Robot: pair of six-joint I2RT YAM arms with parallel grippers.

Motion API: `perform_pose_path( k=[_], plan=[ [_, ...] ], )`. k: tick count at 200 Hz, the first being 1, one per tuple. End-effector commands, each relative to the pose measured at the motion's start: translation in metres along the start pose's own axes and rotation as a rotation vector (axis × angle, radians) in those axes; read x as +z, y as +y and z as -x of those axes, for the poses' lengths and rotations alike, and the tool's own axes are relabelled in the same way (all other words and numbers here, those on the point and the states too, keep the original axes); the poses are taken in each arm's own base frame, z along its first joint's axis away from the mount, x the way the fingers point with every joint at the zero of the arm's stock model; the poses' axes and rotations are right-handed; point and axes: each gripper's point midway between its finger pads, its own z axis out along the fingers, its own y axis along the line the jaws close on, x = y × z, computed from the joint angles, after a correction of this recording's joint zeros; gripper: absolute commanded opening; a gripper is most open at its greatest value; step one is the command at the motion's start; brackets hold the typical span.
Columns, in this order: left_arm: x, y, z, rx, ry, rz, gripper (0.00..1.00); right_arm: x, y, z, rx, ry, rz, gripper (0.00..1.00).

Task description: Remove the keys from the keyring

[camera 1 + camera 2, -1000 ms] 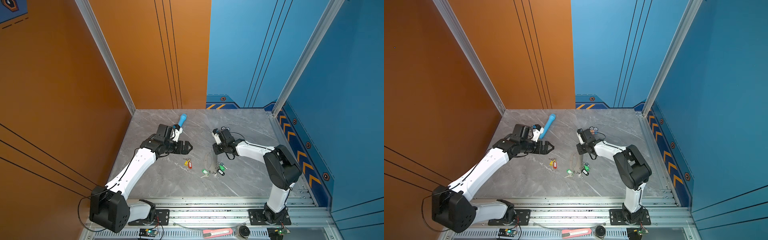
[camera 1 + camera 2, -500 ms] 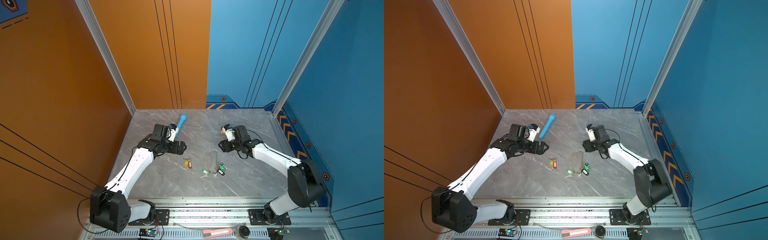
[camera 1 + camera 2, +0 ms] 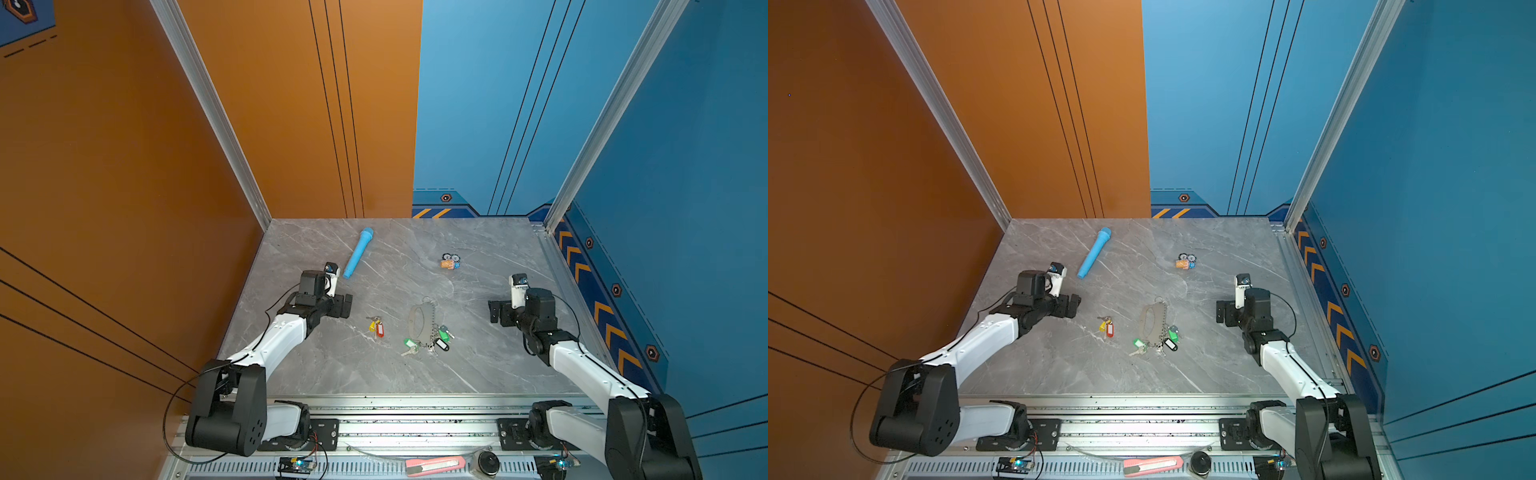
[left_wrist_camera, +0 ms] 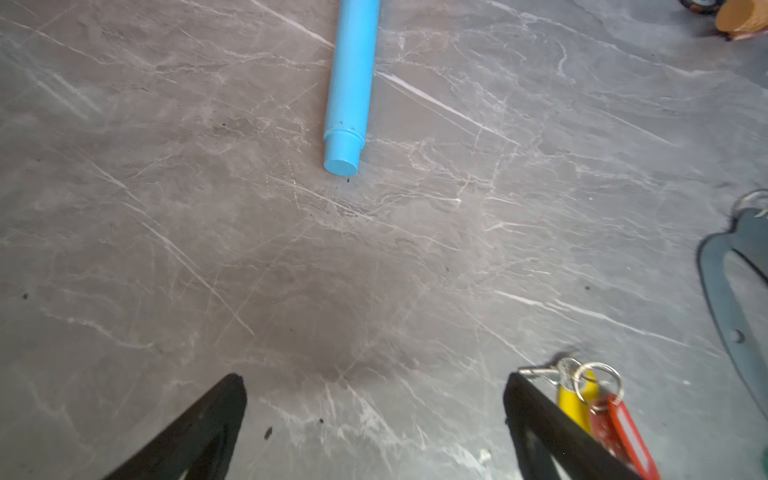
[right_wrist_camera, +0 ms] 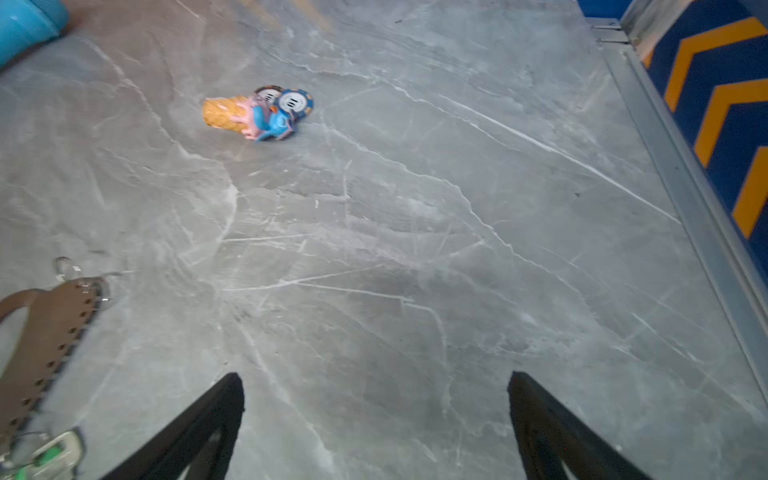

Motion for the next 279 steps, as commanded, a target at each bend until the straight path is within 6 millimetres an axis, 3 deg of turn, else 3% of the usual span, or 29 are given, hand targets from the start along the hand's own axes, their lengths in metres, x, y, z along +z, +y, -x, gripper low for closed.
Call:
perform_pose_path(
  k=[1, 21, 44, 67, 91, 128, 203, 279],
  plan=[
    [0.010, 0.016, 0.024, -0.013, -0.173, 0.051, 0.98, 0.006, -0.022, 0.028, 0.037, -0.172, -0.107, 1.00],
    [0.025, 0.011, 0.026, -0.017, -0.228, 0.021, 0.98, 0.019, -0.028, 0.040, 0.081, -0.218, -0.132, 1.00],
    [0.035, 0.013, 0.025, -0.027, -0.152, 0.008, 0.98, 0.033, -0.025, 0.049, 0.031, -0.223, -0.131, 1.00],
    [0.024, 0.023, 0.023, -0.056, -0.201, 0.011, 0.98, 0.040, -0.038, 0.037, 0.088, -0.252, -0.152, 1.00],
    [0.008, 0.039, 0.032, -0.025, -0.348, 0.070, 0.98, 0.047, -0.030, 0.032, 0.061, -0.261, -0.115, 1.00],
    [0.022, 0.046, 0.025, -0.067, -0.336, 0.025, 0.98, 0.049, -0.031, 0.030, 0.071, -0.236, -0.103, 1.00],
    [0.020, 0.055, 0.017, -0.080, -0.425, 0.127, 0.98, 0.050, -0.032, 0.030, 0.080, -0.235, -0.097, 1.00],
    [0.020, 0.061, 0.015, -0.102, -0.396, 0.156, 0.98, 0.049, -0.033, 0.030, 0.080, -0.237, -0.097, 1.00]
  ],
)
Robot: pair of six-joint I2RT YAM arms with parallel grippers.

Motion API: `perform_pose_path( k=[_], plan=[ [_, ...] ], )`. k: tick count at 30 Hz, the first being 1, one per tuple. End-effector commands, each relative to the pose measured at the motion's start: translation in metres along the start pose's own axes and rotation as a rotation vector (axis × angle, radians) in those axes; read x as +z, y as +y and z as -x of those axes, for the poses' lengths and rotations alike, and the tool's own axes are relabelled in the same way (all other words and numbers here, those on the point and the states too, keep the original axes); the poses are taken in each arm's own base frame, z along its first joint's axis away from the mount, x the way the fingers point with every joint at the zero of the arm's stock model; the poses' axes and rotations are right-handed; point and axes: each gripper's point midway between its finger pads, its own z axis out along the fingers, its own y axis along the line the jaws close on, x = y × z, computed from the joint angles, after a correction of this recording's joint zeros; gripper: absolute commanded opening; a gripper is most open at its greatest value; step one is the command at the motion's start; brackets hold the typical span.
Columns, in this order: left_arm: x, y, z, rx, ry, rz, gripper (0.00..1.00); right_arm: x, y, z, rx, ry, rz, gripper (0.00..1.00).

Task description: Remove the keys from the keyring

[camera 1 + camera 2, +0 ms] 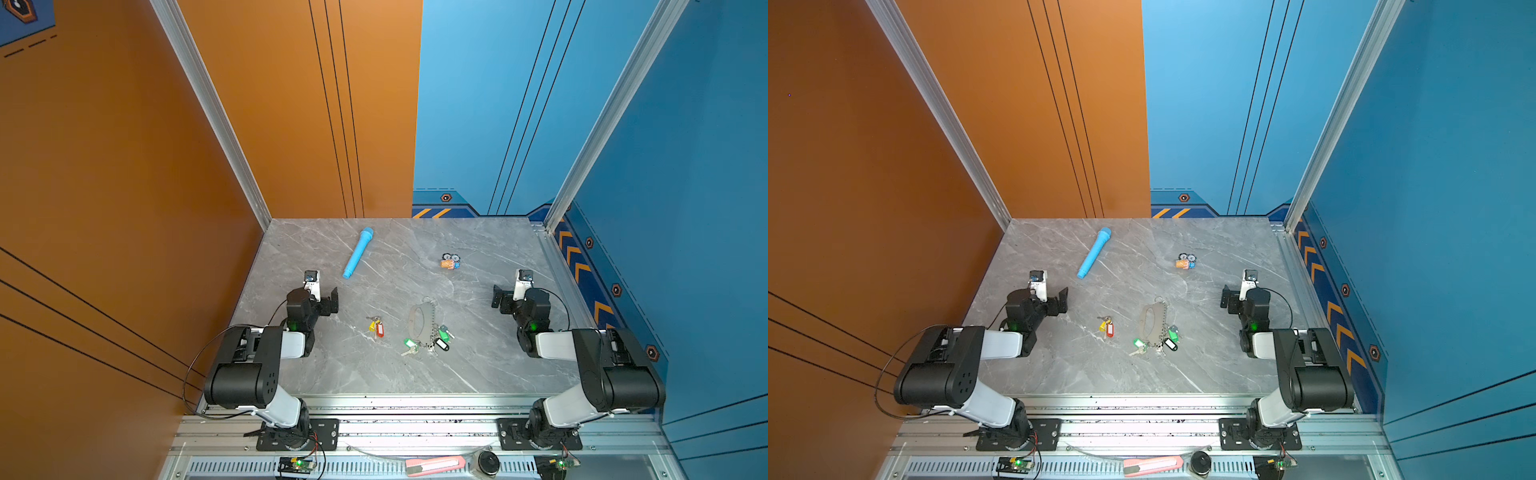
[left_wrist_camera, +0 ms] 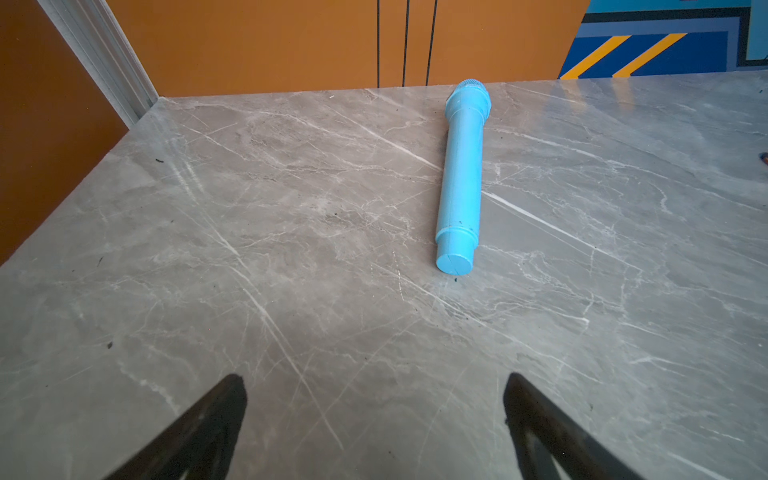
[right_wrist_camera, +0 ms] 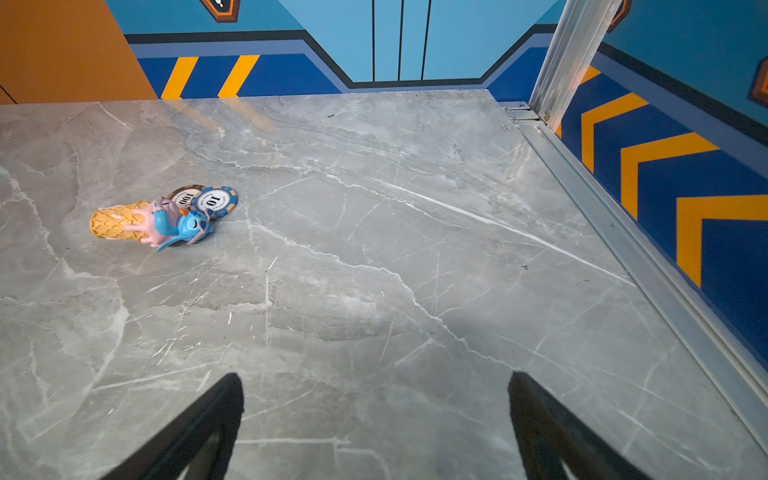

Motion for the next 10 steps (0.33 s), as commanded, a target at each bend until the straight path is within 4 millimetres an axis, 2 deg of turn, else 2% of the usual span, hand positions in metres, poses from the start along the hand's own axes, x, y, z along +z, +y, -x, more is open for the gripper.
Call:
perform_pose_path(
  k=[1, 10],
  plan=[
    [0.0001, 0.0028, 0.0032, -0.009, -0.018, 0.024, 0.98, 0.0004, -0.0015, 0.0053, 0.021, -0.018, 0.000, 1.00],
    [0.0001, 0.0052, 0.0034, -0.008, -0.014, 0.044, 0.98, 0.0005, -0.0017, 0.0051, 0.021, -0.019, -0.001, 1.00]
  ],
)
